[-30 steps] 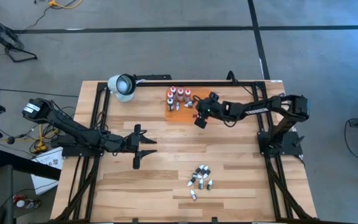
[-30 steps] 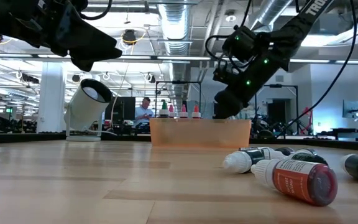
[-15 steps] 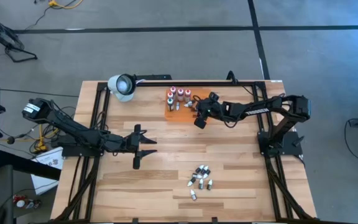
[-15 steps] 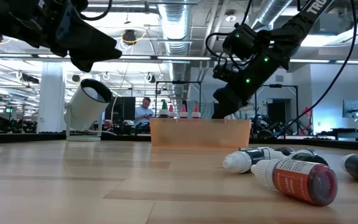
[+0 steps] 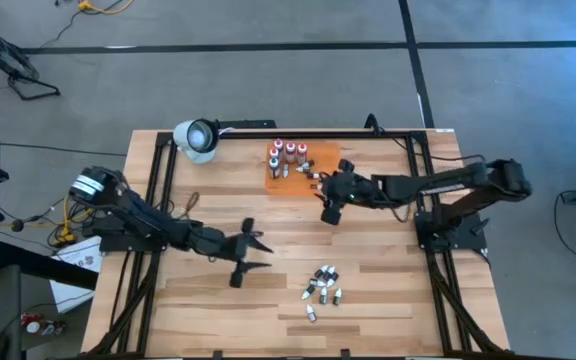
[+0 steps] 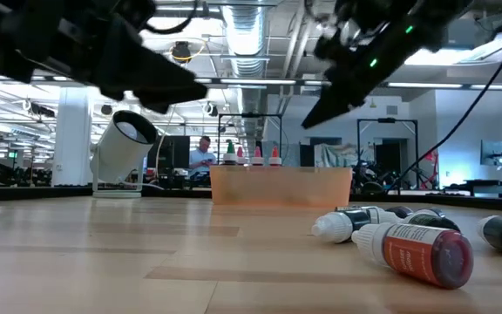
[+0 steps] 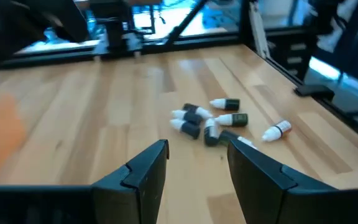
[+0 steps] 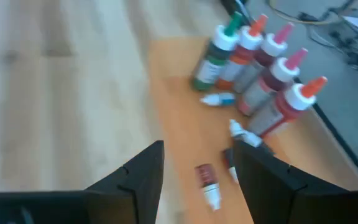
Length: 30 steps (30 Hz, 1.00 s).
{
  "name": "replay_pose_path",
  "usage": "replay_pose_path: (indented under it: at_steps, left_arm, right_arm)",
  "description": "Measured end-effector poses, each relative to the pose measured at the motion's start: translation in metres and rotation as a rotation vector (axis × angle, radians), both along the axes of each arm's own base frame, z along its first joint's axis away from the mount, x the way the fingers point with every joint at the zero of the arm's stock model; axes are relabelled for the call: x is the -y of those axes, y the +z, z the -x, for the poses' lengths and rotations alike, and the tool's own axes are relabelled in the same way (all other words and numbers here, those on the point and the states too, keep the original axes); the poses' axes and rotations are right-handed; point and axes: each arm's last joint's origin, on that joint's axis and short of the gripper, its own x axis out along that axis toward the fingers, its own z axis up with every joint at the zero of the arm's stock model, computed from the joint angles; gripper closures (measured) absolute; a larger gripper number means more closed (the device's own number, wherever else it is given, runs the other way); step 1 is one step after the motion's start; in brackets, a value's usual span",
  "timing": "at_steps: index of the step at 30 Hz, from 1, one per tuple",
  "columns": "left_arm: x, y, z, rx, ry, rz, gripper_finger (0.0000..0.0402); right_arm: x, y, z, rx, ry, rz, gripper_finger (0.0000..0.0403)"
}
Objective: Pick & Place food coloring
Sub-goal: Put the dark green small food coloring bottle into the orange bin
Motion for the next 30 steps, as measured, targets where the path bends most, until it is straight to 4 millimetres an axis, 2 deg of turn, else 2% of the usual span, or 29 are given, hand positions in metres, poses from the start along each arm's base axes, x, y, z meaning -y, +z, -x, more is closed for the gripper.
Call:
replay_pose_path:
  at_steps: [7, 15, 23, 30]
  left_arm:
    - [0.018, -0.005, -0.045, -0.058, -0.112, -0.103, 0.0237]
    - [0.033, -0.025, -0.081, -0.142, -0.148, -0.129, 0.0237]
    - [0.050, -0.054, -0.090, -0.220, -0.180, -0.101, 0.0237]
    - [0.064, -0.055, -0.089, -0.178, -0.174, -0.133, 0.0237]
  right_arm:
    - [-0.042, 0.017, 0.023, -0.022, 0.092, -0.072, 0.0227]
    - [-0.070, 0.014, 0.038, -0.091, 0.105, -0.125, 0.0222]
    - [-0.076, 0.011, 0.042, -0.109, 0.056, -0.130, 0.0227]
    - [-0.075, 0.011, 0.042, -0.105, 0.047, -0.138, 0.0226]
